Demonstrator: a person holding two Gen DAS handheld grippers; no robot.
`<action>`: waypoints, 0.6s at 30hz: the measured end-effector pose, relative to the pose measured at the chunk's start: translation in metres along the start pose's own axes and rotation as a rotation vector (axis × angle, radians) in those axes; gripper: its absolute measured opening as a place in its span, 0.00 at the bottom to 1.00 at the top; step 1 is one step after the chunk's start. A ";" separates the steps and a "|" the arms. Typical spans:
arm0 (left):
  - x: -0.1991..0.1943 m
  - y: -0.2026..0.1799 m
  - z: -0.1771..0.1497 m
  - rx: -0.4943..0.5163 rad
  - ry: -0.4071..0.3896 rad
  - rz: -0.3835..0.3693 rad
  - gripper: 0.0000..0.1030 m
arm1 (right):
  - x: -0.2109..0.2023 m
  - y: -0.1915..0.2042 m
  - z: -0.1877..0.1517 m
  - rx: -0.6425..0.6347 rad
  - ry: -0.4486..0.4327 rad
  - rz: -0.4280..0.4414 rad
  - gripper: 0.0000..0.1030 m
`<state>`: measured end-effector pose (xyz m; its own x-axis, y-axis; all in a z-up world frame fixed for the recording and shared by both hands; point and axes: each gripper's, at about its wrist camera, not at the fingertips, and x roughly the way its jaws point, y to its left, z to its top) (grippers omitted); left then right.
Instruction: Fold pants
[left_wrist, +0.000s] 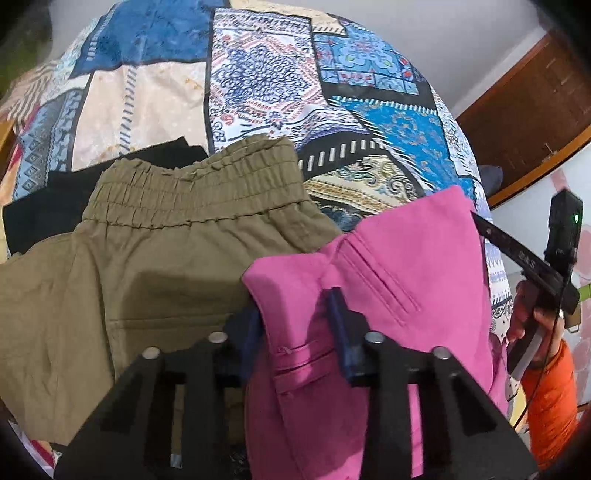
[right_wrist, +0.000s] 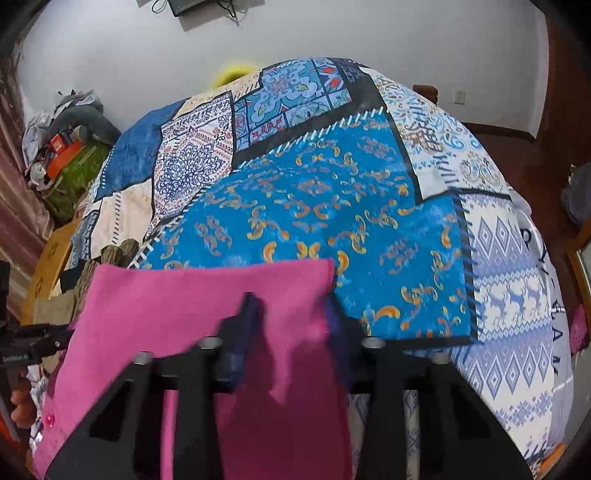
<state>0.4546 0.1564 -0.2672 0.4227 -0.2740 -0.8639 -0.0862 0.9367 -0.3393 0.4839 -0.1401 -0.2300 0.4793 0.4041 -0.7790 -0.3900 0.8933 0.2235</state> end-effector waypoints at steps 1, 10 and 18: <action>-0.002 -0.005 -0.001 0.015 -0.017 0.035 0.26 | -0.001 0.001 0.001 -0.004 -0.001 -0.003 0.11; -0.053 -0.039 -0.007 0.123 -0.144 0.158 0.11 | -0.046 0.011 -0.007 -0.032 -0.068 -0.028 0.05; -0.133 -0.069 -0.028 0.178 -0.248 0.124 0.11 | -0.147 0.033 -0.014 -0.070 -0.206 -0.001 0.05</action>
<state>0.3795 0.1221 -0.1395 0.6272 -0.1147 -0.7704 -0.0011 0.9890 -0.1482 0.3899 -0.1726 -0.1161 0.6275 0.4414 -0.6415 -0.4399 0.8807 0.1757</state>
